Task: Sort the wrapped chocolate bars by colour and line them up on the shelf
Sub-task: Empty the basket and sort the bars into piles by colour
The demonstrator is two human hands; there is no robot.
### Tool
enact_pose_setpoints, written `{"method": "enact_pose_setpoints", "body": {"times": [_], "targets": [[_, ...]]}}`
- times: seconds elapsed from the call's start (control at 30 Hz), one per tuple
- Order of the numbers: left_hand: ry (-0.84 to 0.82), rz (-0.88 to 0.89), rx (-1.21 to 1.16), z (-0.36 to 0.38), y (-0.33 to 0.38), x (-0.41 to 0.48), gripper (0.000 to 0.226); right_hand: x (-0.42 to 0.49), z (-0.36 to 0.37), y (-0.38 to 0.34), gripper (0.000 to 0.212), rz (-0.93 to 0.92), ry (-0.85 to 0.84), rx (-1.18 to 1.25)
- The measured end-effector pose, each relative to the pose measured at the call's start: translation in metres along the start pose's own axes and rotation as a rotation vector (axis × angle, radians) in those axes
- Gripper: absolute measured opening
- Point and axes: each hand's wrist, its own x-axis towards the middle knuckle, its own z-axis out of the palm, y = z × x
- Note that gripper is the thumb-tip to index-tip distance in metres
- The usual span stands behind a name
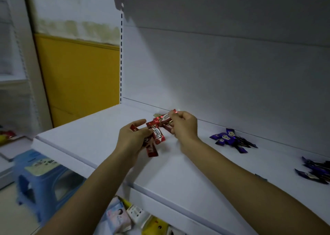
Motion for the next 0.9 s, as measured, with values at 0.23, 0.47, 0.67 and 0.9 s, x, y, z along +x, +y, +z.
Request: {"method": "enact_pose_setpoints", "body": {"times": [0.23, 0.47, 0.67, 0.9], "targets": [[0.014, 0.01, -0.104, -0.032, 0.001, 0.002, 0.023, -0.009, 0.006, 0.014, 0.007, 0.116, -0.377, -0.414], [-0.08, 0.023, -0.296, -0.031, -0.007, -0.001, 0.019, -0.025, 0.011, 0.015, 0.022, -0.208, -0.464, -0.322], [-0.136, -0.139, -0.602, -0.04, -0.004, 0.001, 0.02, -0.019, -0.003, 0.013, 0.019, -0.057, -0.338, -0.345], [-0.132, -0.181, -0.756, -0.045, -0.002, 0.0, 0.019, -0.026, -0.009, 0.022, 0.018, -0.216, -0.378, -0.636]]}}
